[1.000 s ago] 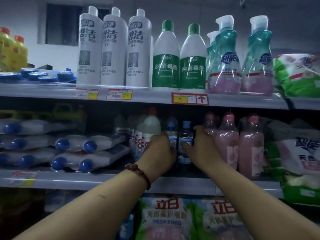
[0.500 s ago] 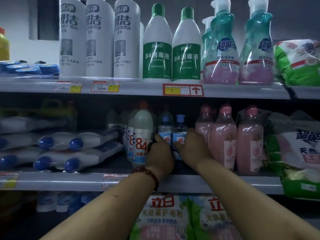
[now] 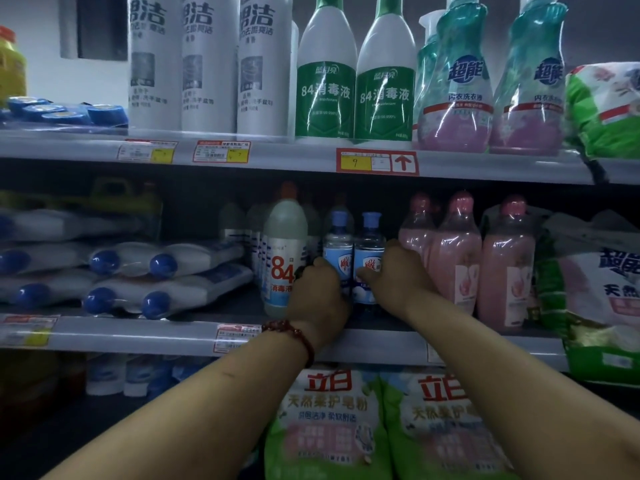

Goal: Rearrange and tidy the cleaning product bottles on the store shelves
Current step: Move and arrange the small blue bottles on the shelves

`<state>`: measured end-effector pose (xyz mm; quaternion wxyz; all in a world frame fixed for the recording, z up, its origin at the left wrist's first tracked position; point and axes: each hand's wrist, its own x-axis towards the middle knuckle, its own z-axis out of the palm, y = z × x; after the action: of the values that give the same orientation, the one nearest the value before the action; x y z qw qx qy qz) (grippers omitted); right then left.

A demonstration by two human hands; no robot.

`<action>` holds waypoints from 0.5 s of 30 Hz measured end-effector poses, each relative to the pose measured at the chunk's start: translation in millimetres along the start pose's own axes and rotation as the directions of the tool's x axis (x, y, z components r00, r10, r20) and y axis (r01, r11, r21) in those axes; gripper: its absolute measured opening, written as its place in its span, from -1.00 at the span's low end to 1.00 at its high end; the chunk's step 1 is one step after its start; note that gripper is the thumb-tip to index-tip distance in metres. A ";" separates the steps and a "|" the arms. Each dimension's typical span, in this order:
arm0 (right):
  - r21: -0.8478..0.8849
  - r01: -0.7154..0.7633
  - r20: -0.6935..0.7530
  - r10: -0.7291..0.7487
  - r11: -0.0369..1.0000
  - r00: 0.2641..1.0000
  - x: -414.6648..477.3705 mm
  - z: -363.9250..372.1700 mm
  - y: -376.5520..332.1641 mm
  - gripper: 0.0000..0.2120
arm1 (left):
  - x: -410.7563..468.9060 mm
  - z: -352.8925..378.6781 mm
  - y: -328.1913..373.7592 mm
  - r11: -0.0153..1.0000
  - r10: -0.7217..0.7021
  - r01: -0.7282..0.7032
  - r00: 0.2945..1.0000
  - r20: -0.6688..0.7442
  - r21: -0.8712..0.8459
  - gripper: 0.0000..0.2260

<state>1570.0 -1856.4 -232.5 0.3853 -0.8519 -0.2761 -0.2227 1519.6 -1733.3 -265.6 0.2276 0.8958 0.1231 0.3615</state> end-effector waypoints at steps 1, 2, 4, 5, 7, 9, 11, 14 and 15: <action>-0.005 -0.004 -0.004 0.004 1.000 1.000 -0.9 -1.6 -0.2 -0.62 | -0.2 -0.6 -0.6 1.000 0.010 -0.010 1.000 0.004 0.003 -0.60; -0.005 -0.008 -0.010 0.007 1.000 1.000 -1.7 -2.8 -0.1 -0.62 | -0.7 -1.1 -1.1 1.000 0.017 -0.017 1.000 0.006 0.009 -0.60; 0.012 -0.007 -0.016 0.007 1.000 1.000 -4.4 -5.1 0.2 -0.64 | -2.2 -2.5 -1.8 1.000 0.018 -0.018 1.000 0.019 0.005 -0.62; 0.019 -0.008 -0.012 0.008 1.000 1.000 -6.8 -5.7 0.3 -0.65 | -3.4 -3.4 -2.4 1.000 0.012 -0.012 0.999 0.033 -0.011 -0.64; 0.025 -0.012 0.007 0.012 1.000 1.000 -12.7 -6.0 1.1 -0.68 | -6.2 -6.4 -4.9 0.999 0.003 0.000 0.998 0.067 -0.052 -0.68; 0.028 -0.013 0.021 0.012 1.000 1.000 -20.0 -6.1 1.5 -0.70 | -11.6 -12.0 -7.8 0.998 0.013 -0.008 0.997 0.082 -0.065 -0.69; 0.029 -0.015 0.016 0.015 0.999 1.000 -29.4 -7.8 0.5 -0.70 | -19.2 -19.6 -10.4 0.998 0.040 -0.035 0.996 0.080 -0.056 -0.68; 0.011 0.035 -0.011 -0.035 0.999 0.999 -46.2 -10.1 -1.0 -0.67 | -37.3 -36.3 -16.7 0.996 0.088 -0.087 0.993 0.075 -0.016 -0.70; -0.016 0.072 -0.024 -0.072 0.997 0.997 -52.6 -10.4 -2.7 -0.66 | -43.7 -42.2 -20.2 0.992 0.127 -0.127 0.990 0.058 -0.005 -0.72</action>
<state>1527.2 -1878.8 -255.9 0.3740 -0.8414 -0.3003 -0.2490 1457.8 -1719.2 -274.8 0.2083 0.9118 0.0590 0.3488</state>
